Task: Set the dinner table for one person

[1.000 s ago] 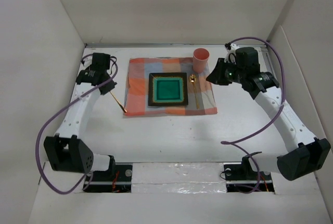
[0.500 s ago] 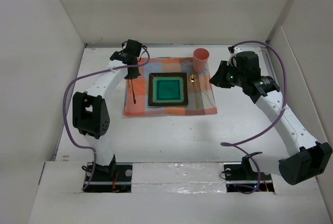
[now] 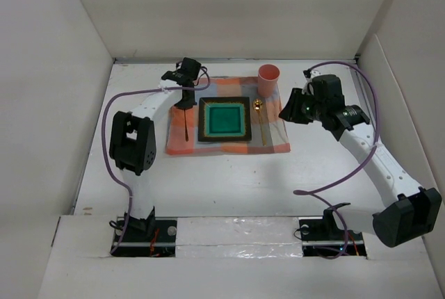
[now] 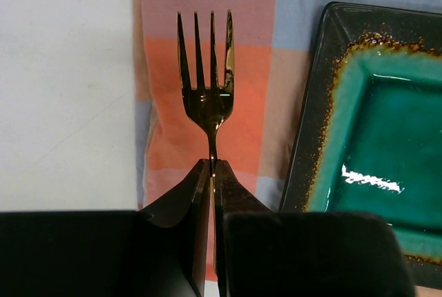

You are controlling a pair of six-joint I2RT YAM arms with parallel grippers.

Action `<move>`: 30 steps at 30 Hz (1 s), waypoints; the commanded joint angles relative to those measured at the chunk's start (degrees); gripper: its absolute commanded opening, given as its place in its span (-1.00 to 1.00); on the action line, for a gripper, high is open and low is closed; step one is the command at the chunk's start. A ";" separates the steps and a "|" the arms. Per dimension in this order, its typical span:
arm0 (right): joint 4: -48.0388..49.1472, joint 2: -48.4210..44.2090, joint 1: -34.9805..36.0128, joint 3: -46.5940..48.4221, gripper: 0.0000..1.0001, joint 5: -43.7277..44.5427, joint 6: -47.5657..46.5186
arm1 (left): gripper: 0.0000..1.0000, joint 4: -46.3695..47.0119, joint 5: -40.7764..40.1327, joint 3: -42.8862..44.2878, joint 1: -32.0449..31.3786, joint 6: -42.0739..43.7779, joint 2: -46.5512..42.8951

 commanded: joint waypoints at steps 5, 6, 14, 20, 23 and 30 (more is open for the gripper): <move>0.91 0.80 0.28 -0.60 -0.24 0.33 -0.24 | -1.00 1.18 -0.75 1.85 -1.38 1.52 1.67; 0.64 0.98 0.28 -0.69 -0.24 0.24 -0.33 | -1.00 1.00 -0.84 1.93 -1.39 1.61 2.46; 0.38 1.33 0.28 -1.56 -0.24 0.68 -0.33 | -1.00 0.65 -2.16 0.18 -1.92 1.26 3.87; 0.38 1.16 0.28 -1.83 -0.23 0.50 -0.33 | -1.00 1.53 -0.58 -0.96 -1.92 1.34 4.57; 0.38 0.98 0.28 -1.92 -0.23 0.68 -0.33 | -1.00 2.40 -0.75 -2.45 -1.92 1.78 5.10; 0.64 0.63 0.28 -1.92 -0.23 0.68 -0.50 | -1.00 4.16 0.13 -4.57 -1.92 1.61 5.11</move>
